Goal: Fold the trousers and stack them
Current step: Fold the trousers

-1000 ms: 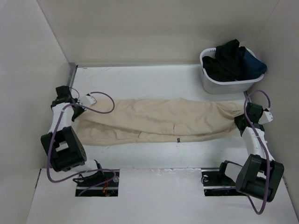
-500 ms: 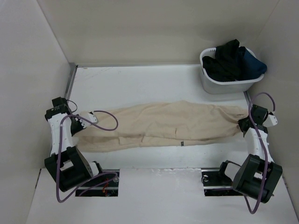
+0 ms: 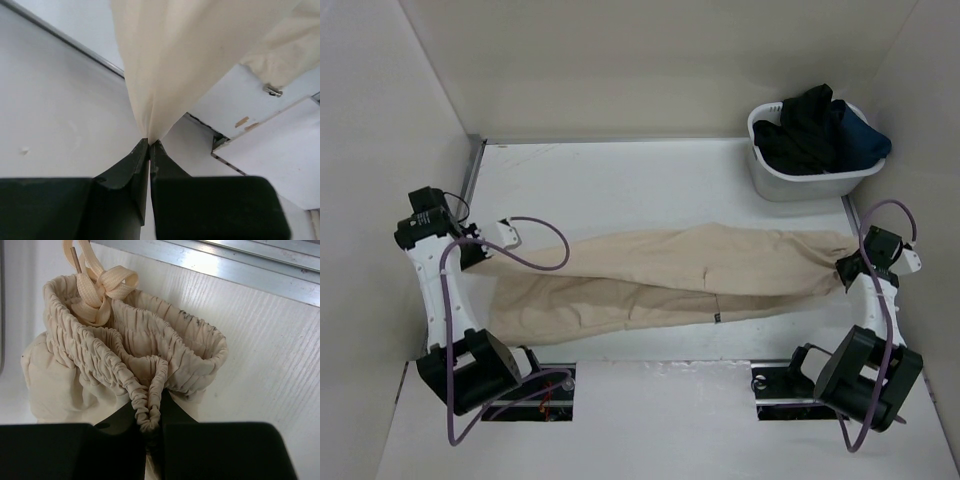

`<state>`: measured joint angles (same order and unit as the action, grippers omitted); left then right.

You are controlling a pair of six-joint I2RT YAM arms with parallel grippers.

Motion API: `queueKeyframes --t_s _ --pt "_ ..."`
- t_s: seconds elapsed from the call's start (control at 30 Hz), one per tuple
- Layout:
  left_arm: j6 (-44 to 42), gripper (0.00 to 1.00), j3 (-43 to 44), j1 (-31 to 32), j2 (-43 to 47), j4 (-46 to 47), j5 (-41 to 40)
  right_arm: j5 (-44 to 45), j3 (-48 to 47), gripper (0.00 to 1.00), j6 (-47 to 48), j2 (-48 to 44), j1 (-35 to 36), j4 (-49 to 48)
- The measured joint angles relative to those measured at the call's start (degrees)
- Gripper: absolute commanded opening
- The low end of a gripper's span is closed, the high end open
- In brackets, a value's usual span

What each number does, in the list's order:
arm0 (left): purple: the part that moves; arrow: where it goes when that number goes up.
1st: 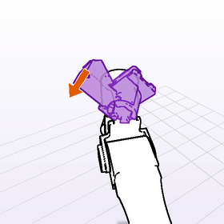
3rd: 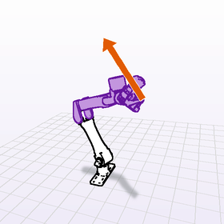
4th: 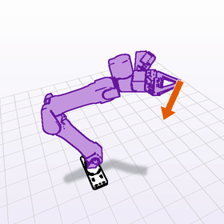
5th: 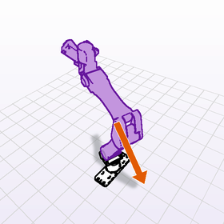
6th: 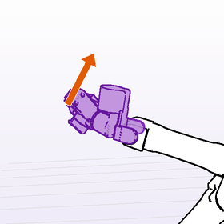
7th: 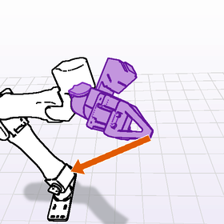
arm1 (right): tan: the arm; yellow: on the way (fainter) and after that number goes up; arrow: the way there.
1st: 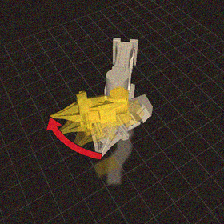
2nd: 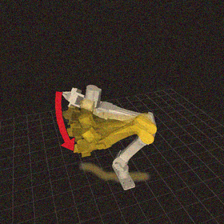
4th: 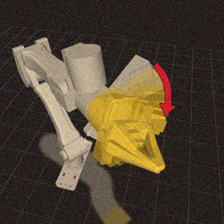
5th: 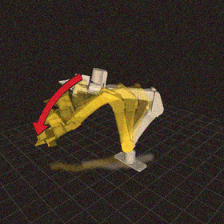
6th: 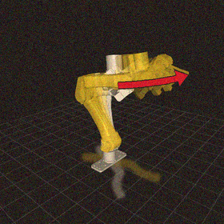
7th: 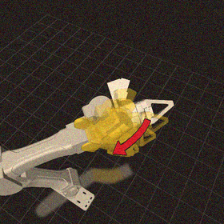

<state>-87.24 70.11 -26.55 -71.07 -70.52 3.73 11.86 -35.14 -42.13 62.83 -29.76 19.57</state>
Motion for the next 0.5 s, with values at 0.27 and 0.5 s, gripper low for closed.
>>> queueKeyframes --t_s 0.27,0.5 --pt "-2.8 0.38 -11.41 5.22 7.93 -4.66 -4.59 0.17 -0.2 0.59 1.42 0.94 -2.84 -0.17" --pt "-3.41 0.45 -5.29 2.16 1.6 -6.95 -7.34 1.4 -0.42 0.58 1.01 -3.54 -2.01 1.07"
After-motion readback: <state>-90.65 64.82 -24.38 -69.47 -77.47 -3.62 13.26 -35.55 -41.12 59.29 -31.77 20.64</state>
